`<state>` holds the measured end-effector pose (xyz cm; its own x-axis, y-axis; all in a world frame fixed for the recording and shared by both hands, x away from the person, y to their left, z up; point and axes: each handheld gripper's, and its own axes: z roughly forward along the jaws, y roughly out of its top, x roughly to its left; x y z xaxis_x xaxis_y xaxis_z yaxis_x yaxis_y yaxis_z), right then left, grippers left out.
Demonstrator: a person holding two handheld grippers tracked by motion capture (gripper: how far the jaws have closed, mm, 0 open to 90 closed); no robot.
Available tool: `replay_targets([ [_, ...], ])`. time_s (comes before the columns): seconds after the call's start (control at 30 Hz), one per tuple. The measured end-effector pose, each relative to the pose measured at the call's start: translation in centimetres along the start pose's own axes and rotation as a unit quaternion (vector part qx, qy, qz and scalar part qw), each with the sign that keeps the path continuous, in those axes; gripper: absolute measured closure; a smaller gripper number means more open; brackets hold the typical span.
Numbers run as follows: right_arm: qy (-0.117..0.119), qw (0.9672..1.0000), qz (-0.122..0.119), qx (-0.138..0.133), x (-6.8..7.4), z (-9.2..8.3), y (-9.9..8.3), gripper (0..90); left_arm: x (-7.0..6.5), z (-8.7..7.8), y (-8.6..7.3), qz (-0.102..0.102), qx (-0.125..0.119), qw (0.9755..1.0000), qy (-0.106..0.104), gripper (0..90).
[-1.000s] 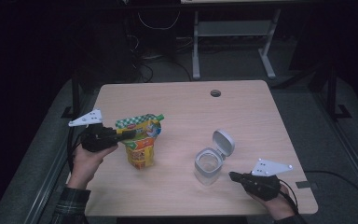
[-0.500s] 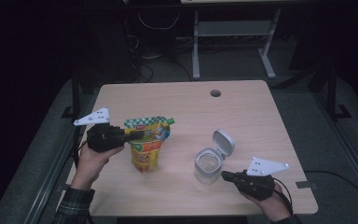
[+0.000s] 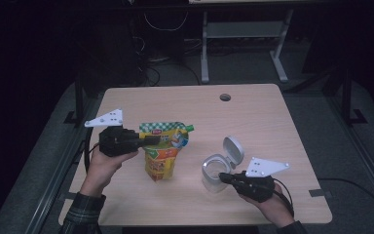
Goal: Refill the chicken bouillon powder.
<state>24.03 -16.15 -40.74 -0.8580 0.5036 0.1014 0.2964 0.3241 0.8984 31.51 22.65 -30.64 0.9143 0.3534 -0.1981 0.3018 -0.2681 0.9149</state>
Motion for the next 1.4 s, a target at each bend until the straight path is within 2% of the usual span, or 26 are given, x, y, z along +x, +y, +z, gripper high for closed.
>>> replay_targets([
  [0.2,0.005,1.0,-0.005,-0.004,0.4,0.3,0.5,90.0,-0.3,0.1,0.3,0.0,-0.005,1.0,-0.004,90.0],
  [0.63,0.004,0.9997,-0.013,-0.019,0.6,1.8,2.3,90.0,-1.1,0.3,1.7,0.013,-0.014,0.9996,-0.022,90.0],
  [0.87,0.004,0.9999,-0.008,-0.011,0.5,3.0,3.1,90.0,-1.7,0.3,2.3,0.013,-0.022,0.9992,-0.031,90.0],
  [1.07,-0.001,0.9998,-0.012,-0.014,0.5,3.8,3.8,90.0,-2.2,0.3,3.3,0.014,-0.027,0.9986,-0.044,90.0],
  [1.4,-0.011,0.9998,-0.011,-0.011,0.7,5.1,4.7,90.0,-3.3,0.3,5.4,0.028,-0.038,0.9969,-0.063,90.0],
])
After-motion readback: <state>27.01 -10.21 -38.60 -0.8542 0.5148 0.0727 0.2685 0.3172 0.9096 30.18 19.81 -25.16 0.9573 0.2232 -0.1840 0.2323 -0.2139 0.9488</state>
